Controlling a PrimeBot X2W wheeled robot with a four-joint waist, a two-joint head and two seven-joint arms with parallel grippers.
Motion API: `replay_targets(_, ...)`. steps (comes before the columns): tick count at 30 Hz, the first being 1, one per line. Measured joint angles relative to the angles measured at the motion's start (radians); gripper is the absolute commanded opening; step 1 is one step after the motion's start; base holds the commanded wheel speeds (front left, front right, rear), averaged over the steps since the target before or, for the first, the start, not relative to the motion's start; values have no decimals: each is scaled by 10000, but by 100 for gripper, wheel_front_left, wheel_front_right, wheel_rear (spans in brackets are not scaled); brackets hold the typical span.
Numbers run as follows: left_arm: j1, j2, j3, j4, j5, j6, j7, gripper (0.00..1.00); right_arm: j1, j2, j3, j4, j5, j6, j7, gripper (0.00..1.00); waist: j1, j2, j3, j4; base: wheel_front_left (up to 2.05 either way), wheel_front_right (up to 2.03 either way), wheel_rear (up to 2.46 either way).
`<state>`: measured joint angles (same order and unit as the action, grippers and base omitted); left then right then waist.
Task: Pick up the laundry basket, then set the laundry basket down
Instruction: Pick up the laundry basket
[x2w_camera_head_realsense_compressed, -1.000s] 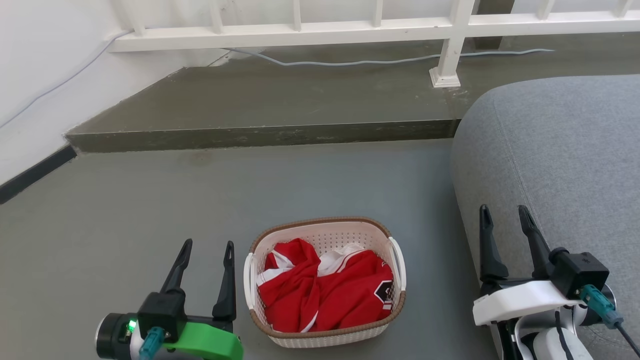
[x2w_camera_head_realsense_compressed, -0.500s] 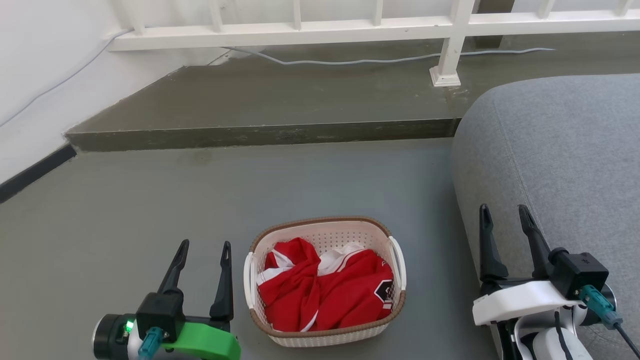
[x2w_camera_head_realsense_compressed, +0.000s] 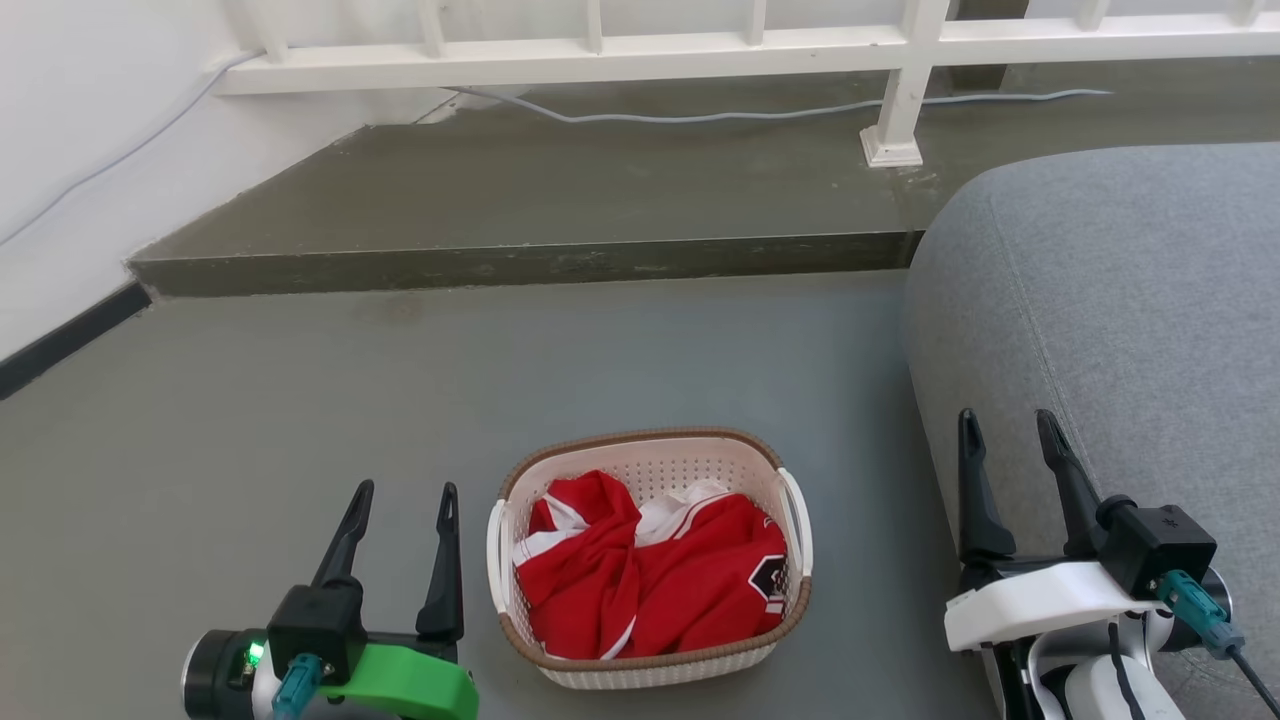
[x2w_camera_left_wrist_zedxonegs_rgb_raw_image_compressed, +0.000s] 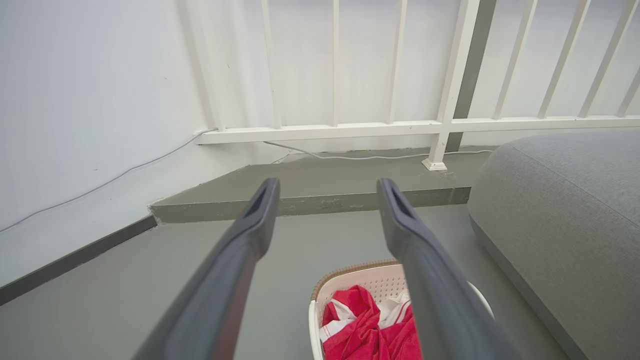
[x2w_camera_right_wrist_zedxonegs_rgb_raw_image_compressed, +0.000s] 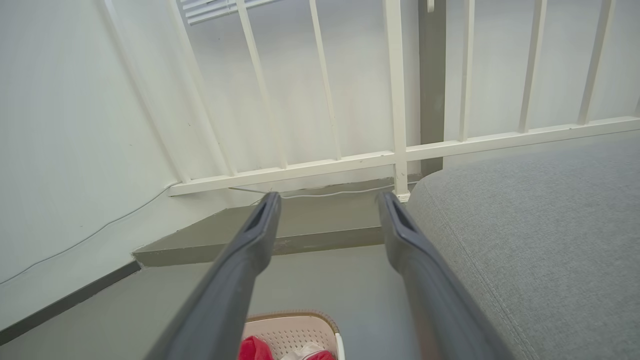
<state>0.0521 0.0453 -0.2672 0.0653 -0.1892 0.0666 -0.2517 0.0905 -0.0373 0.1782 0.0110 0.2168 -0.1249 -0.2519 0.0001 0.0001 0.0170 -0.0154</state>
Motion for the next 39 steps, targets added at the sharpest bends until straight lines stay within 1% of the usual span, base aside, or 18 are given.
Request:
replay_targets(8,-12,0,21,-94,-6,44,0,100,-1,-2,23,-29,2,-2,0,100,-1,0,287,-17,0,0,0)
replay_targets(14,-139,0,98,-104,-38,58,0,100,-48,-4,-21,-61,2,-2,0,100,0,0,706,-19,0,0,0)
replay_targets(21,-755,-4,284,38,-190,100,0,100,-702,-17,-98,29,4,-2,0,100,-1,0,1374,-18,0,0,0)
replay_targets(25,-1131,-6,360,533,-236,100,-2,100,-1212,-25,-69,422,15,21,-2,100,0,0,1883,-29,0,0,0)
replay_targets(29,-1627,-13,380,1051,-291,98,-2,100,-1766,-31,-65,974,52,130,-2,100,0,0,2421,-46,0,0,0)
replay_targets(39,-3015,-40,370,2623,-629,40,-2,100,-3284,-61,-109,2709,376,222,-15,100,0,0,3812,-62,0,0,0)
